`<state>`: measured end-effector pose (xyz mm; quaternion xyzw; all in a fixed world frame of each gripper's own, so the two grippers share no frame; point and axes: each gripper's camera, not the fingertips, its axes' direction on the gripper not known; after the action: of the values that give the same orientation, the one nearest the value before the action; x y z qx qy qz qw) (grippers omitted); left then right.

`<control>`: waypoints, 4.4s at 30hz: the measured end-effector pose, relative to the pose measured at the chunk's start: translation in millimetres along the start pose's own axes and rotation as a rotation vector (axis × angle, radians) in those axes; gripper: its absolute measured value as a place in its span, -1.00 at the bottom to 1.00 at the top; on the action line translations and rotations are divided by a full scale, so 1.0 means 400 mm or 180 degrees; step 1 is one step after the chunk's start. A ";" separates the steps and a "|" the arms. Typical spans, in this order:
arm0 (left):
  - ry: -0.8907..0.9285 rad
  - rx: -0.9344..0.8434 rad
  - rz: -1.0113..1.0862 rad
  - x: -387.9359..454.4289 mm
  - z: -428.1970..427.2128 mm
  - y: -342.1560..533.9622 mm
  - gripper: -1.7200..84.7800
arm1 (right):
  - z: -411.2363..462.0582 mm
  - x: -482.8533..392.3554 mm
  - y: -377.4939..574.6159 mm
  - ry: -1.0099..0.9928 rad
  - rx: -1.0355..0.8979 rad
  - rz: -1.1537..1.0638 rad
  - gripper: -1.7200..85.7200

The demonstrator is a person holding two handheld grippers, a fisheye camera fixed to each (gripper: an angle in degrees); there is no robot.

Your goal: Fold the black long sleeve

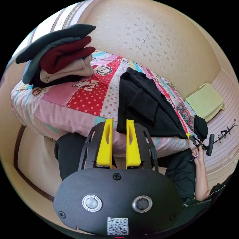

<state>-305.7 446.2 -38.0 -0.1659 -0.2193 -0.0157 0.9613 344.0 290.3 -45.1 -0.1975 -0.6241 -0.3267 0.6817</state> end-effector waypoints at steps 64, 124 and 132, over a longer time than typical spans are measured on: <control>0.0329 -0.0047 0.0528 -0.035 0.020 -0.672 -0.66 | -0.080 0.263 -0.738 -0.0346 0.0248 -0.0429 -0.83; 0.0132 0.0360 -0.0074 0.039 0.172 -0.103 -0.96 | 0.257 -0.562 -0.215 -0.0628 -0.0194 -0.1258 -0.95; 0.0853 0.0221 -0.1114 -0.097 0.164 -0.070 -0.68 | 0.366 -0.476 -0.145 -0.1151 -0.0258 -0.0978 -0.95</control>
<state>-370.9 439.6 9.9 -0.0886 -0.1154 -0.1965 0.9696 196.6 386.2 -218.8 -0.1828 -0.7451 -0.4107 0.4926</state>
